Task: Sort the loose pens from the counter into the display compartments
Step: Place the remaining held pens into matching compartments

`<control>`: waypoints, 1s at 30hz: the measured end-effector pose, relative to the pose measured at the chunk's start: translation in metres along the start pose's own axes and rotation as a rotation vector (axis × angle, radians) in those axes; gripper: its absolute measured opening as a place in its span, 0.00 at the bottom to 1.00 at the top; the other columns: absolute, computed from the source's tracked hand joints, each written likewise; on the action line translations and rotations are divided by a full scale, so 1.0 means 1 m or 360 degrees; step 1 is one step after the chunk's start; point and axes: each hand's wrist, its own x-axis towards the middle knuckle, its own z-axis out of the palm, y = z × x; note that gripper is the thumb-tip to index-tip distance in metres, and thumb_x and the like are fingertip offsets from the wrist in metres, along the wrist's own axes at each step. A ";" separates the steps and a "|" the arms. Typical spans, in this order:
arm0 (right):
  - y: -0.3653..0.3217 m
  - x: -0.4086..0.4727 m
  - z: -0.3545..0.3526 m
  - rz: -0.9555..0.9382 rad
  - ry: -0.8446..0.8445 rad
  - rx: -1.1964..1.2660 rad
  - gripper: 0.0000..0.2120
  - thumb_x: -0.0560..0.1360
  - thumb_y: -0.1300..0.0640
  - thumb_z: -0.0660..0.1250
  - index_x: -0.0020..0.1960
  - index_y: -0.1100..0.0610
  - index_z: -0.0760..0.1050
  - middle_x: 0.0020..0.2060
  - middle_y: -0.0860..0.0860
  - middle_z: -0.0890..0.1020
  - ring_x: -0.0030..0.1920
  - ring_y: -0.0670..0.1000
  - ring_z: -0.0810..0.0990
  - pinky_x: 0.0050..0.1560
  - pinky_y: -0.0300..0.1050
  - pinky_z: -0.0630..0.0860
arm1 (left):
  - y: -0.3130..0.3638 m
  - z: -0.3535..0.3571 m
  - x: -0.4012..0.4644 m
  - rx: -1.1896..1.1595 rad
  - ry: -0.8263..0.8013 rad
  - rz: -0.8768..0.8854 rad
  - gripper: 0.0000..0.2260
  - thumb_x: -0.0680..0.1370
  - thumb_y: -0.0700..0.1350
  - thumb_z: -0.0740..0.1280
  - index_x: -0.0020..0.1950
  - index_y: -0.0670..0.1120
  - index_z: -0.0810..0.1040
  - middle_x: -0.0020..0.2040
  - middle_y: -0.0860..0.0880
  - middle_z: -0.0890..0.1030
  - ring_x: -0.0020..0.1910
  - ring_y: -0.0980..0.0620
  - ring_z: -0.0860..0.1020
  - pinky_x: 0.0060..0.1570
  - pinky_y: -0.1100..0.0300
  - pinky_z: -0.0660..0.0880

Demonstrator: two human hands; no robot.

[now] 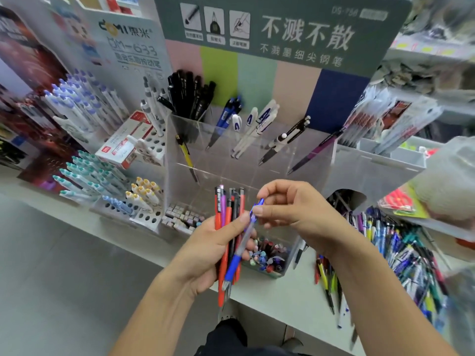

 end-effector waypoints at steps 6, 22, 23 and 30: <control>-0.019 0.000 0.000 -0.0846 0.0743 0.0170 0.10 0.72 0.70 0.73 0.47 0.58 0.77 0.38 0.51 0.84 0.38 0.51 0.84 0.45 0.42 0.82 | 0.007 -0.036 0.010 -0.0395 0.0379 0.0067 0.05 0.78 0.42 0.69 0.46 0.44 0.74 0.33 0.48 0.73 0.25 0.56 0.71 0.23 0.66 0.71; 0.016 0.105 0.054 -0.0643 0.0864 -0.0830 0.12 0.78 0.62 0.69 0.61 0.57 0.82 0.50 0.50 0.86 0.49 0.47 0.85 0.56 0.50 0.82 | 0.011 -0.047 -0.001 -0.0268 0.0176 0.0142 0.11 0.80 0.37 0.66 0.61 0.37 0.78 0.47 0.41 0.85 0.34 0.52 0.78 0.31 0.62 0.76; 0.016 0.098 0.054 -0.0651 0.0892 -0.0808 0.12 0.78 0.61 0.69 0.61 0.57 0.82 0.51 0.48 0.86 0.50 0.46 0.84 0.56 0.50 0.82 | 0.010 -0.047 0.000 -0.0268 0.0181 0.0154 0.11 0.78 0.38 0.68 0.60 0.36 0.77 0.47 0.41 0.85 0.34 0.52 0.78 0.30 0.63 0.76; 0.020 0.024 0.051 -0.0028 0.0278 -0.0428 0.15 0.75 0.49 0.75 0.44 0.62 0.84 0.31 0.49 0.82 0.29 0.44 0.77 0.32 0.37 0.74 | 0.002 -0.033 0.004 -0.0057 0.0099 0.0137 0.07 0.78 0.39 0.69 0.55 0.37 0.79 0.44 0.42 0.85 0.31 0.53 0.78 0.28 0.64 0.75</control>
